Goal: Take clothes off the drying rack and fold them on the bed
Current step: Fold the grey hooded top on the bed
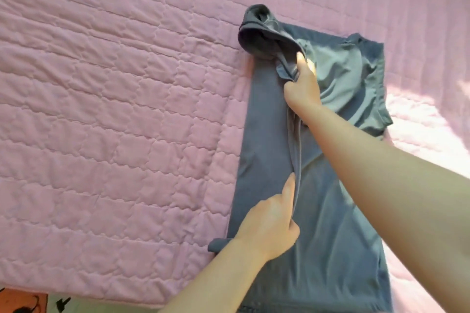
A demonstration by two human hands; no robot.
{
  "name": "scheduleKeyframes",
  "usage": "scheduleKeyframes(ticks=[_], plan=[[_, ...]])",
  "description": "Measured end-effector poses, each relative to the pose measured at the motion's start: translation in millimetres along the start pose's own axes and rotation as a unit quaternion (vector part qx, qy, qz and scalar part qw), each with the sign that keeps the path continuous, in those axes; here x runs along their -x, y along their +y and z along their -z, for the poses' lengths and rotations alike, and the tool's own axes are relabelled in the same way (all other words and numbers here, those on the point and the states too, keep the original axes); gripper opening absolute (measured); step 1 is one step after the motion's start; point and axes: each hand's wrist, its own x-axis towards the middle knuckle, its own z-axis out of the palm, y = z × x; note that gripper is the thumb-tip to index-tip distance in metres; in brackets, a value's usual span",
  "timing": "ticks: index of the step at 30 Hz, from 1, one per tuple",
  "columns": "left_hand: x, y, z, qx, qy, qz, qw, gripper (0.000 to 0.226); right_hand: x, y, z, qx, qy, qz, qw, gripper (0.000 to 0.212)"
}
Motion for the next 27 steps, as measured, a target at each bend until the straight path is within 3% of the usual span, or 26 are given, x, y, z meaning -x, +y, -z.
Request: scheduleKeyframes(ticks=[4,8,11,14,16,18,21,24,27], plan=[[-23,1,-30,0.015,-0.049,0.042,0.998,0.084,-2,47,15,0.056,-0.080,-0.065,0.993,0.074],[-29,-10,-48,0.020,-0.055,0.065,0.996,0.080,2,74,9,0.060,-0.103,-0.032,0.992,0.071],[-29,-9,-56,0.041,-0.052,0.061,0.996,0.080,2,84,9,0.003,-0.046,0.014,0.999,0.063],[-30,-4,-63,0.064,-0.080,0.054,0.993,0.083,3,89,14,-0.044,0.011,-0.047,0.998,0.055],[-32,-5,-66,0.059,-0.123,0.061,0.989,0.085,4,93,14,-0.019,0.005,-0.097,0.995,0.049],[-35,-8,-67,0.065,-0.136,0.069,0.986,0.081,2,90,14,0.030,0.020,-0.058,0.998,0.047],[-44,-13,-61,0.075,-0.080,0.064,0.992,0.054,-11,75,13,0.092,0.065,0.081,0.990,0.045],[-60,-22,-45,0.033,0.054,0.015,0.998,0.031,-29,55,4,0.163,0.033,0.200,0.966,0.043],[-83,-37,-20,-0.083,0.186,-0.050,0.978,0.046,-45,37,-13,0.266,-0.045,0.291,0.918,0.043]])
